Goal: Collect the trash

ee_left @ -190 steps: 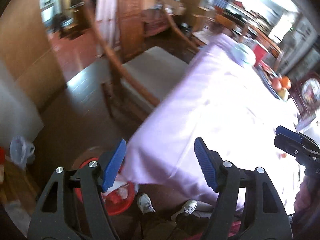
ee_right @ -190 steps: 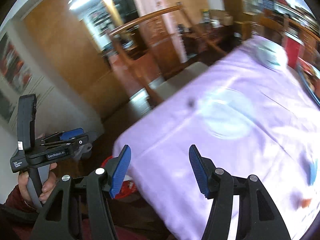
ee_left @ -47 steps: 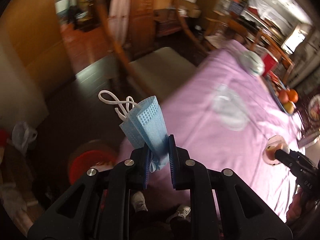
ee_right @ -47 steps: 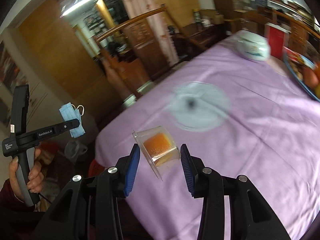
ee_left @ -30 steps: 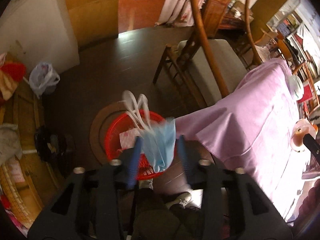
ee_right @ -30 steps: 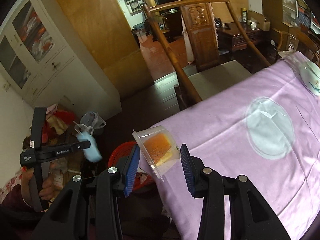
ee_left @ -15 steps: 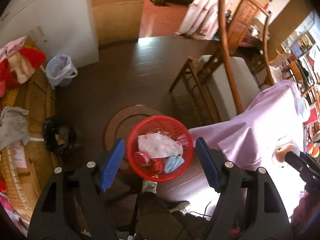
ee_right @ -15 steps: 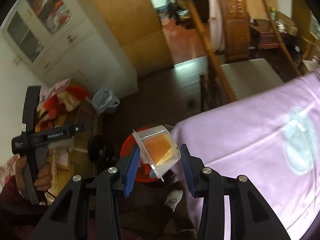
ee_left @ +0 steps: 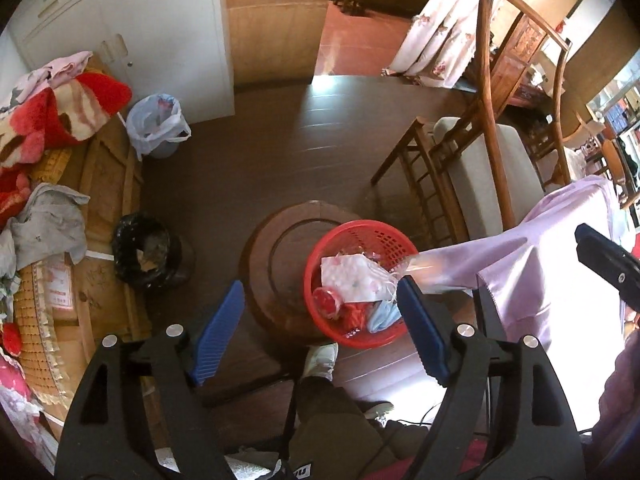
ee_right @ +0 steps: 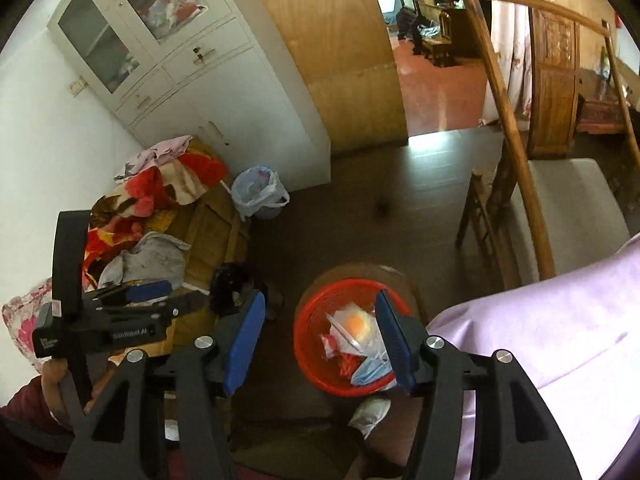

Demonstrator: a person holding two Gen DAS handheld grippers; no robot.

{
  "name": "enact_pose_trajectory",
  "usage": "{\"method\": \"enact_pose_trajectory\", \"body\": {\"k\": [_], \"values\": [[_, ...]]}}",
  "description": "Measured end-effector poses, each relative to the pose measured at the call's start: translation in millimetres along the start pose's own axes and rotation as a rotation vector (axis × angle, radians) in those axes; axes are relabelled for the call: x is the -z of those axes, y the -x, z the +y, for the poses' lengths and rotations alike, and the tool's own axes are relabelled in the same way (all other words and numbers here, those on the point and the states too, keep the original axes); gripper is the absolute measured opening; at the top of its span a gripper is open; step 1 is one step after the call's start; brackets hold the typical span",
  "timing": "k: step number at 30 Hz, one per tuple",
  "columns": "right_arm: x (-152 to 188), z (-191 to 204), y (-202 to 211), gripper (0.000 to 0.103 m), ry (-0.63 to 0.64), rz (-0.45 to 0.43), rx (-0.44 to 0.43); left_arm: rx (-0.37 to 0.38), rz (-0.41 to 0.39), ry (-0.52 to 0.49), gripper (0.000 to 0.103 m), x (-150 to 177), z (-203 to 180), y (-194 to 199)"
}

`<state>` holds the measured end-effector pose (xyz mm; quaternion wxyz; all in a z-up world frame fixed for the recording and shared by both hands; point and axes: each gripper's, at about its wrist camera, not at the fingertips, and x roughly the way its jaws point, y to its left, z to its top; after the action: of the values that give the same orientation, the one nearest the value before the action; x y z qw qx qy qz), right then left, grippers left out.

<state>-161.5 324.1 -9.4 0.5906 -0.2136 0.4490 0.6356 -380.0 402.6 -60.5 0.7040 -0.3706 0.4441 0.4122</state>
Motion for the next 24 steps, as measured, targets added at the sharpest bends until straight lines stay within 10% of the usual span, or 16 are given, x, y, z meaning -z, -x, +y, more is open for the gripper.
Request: {"method": "enact_pose_trajectory", "body": {"k": [24], "values": [[55,-12,44,0.074,0.063,0.066,0.121,-0.113,-0.080,-0.087,0.088,33,-71,34]]}}
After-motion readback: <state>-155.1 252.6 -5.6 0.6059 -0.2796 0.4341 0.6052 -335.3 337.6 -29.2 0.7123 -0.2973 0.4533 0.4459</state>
